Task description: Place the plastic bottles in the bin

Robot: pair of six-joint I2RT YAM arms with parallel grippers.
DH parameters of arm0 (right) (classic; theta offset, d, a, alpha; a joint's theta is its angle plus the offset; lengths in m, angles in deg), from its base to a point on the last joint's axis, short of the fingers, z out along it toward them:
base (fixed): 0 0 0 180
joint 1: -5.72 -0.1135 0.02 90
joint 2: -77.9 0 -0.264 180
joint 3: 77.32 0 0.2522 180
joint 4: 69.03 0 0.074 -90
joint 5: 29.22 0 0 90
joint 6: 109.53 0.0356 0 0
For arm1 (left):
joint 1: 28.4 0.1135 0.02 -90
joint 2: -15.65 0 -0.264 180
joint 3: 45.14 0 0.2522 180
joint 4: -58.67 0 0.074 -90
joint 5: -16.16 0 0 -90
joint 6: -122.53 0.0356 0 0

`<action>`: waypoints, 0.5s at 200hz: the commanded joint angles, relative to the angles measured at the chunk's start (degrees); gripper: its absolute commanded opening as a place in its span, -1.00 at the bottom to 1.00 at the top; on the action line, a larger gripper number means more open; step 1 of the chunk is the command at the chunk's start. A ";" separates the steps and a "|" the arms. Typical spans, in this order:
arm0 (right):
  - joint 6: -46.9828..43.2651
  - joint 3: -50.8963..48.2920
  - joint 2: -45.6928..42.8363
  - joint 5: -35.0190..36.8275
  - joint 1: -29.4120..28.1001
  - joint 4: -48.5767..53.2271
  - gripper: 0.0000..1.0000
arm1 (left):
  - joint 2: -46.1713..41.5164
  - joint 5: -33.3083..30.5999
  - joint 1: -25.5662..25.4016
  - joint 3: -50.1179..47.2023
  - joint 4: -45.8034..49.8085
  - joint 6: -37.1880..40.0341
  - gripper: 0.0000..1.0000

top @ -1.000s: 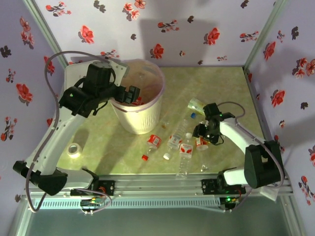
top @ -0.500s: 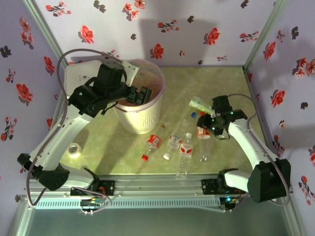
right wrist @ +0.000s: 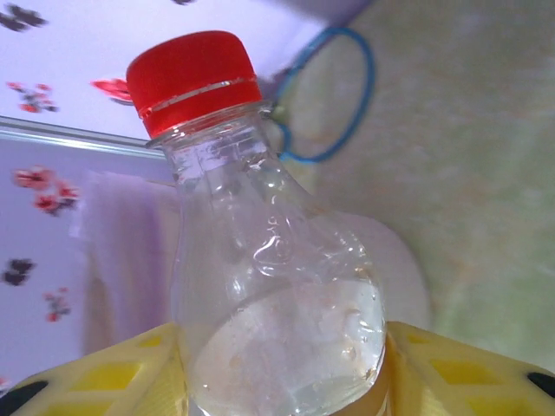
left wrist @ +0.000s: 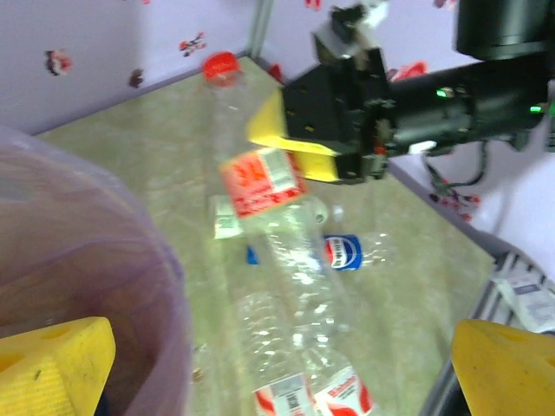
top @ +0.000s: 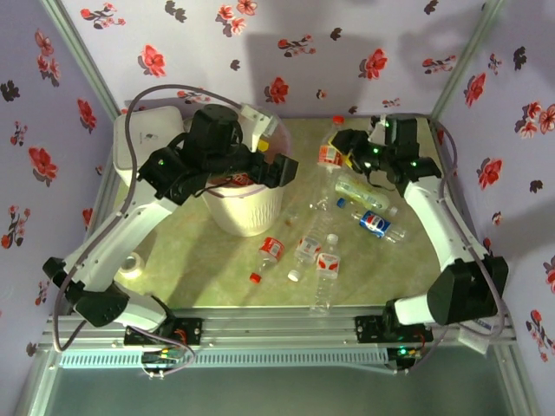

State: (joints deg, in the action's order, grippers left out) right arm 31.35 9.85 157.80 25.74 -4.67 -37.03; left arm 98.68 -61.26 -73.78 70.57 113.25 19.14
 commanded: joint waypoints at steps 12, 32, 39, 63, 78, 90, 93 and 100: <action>15.83 3.86 2.31 -10.07 -0.36 -21.47 0.05 | 3.07 6.06 -0.32 0.70 -4.93 -3.38 0.99; 20.06 4.48 2.89 -11.56 -1.22 -27.63 0.05 | 6.15 5.98 -0.41 2.85 -5.13 -3.15 1.00; 20.86 4.81 2.82 -11.86 -1.47 -28.93 0.05 | 7.25 6.04 -0.41 3.73 -5.13 -3.06 1.00; 20.86 6.07 2.70 -12.65 -2.56 -30.05 0.04 | 10.33 5.90 -0.41 6.28 -6.01 -2.61 1.00; 20.92 6.46 2.69 -13.26 -2.96 -30.73 0.04 | 11.46 5.92 -0.41 7.16 -7.09 -2.76 1.00; 21.72 6.50 2.82 -13.78 -3.37 -31.97 0.04 | 12.10 5.60 -0.42 7.64 -7.80 -2.78 0.98; 22.02 6.47 2.95 -13.90 -3.40 -32.41 0.04 | 12.23 5.54 -0.41 7.77 -7.90 -2.75 0.97; 22.70 6.42 3.12 -14.27 -3.54 -33.63 0.04 | 12.59 4.98 -0.41 8.05 -8.02 -2.70 0.95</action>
State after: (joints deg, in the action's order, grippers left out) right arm 50.91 14.72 160.80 14.39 -7.60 -64.57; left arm 110.89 -56.65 -73.85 75.40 108.57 17.30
